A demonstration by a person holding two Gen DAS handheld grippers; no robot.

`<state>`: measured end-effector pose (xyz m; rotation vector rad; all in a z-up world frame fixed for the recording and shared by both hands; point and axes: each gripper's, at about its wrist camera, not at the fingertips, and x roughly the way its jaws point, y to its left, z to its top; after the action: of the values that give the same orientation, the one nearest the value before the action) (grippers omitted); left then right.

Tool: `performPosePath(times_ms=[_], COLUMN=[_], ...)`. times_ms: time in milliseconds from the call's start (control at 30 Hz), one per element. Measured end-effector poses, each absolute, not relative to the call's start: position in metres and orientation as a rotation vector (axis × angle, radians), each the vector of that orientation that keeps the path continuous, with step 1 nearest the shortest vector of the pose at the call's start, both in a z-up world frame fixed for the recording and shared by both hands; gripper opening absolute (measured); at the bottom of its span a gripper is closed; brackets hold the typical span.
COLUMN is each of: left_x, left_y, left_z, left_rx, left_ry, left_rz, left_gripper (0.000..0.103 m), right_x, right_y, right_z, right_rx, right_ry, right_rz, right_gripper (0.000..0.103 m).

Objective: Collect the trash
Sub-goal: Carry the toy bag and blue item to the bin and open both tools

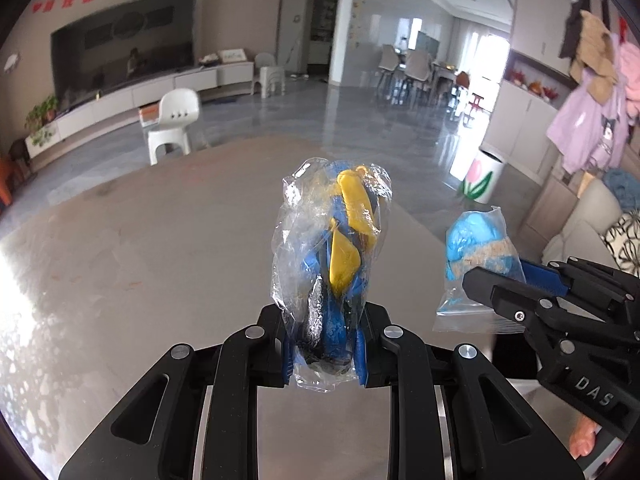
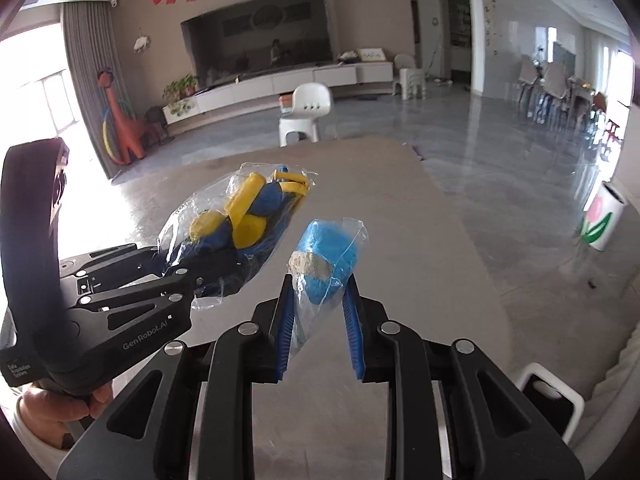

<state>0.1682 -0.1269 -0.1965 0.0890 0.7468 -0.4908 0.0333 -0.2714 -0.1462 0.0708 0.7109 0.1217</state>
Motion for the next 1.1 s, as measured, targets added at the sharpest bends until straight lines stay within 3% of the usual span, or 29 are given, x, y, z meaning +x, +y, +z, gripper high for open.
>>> performPosePath(times_ms=[567,1100], left_x=[0.062,0.029], left_y=[-0.286,-0.416], left_z=[-0.198,-0.275], left_rx=[0.208,0.369], left_ry=[0.761,0.915], left_rz=[-0.714,-0.887], left_gripper=[0.022,0.022], right_x=[-0.064,-0.098], right_y=[-0.379,-0.493], right_z=[-0.149,-0.240], right_rx=[0.114,0.233], right_ry=[0.667,0.787], right_rz=[-0.114,-0.336], right_gripper=[0.025,0.025])
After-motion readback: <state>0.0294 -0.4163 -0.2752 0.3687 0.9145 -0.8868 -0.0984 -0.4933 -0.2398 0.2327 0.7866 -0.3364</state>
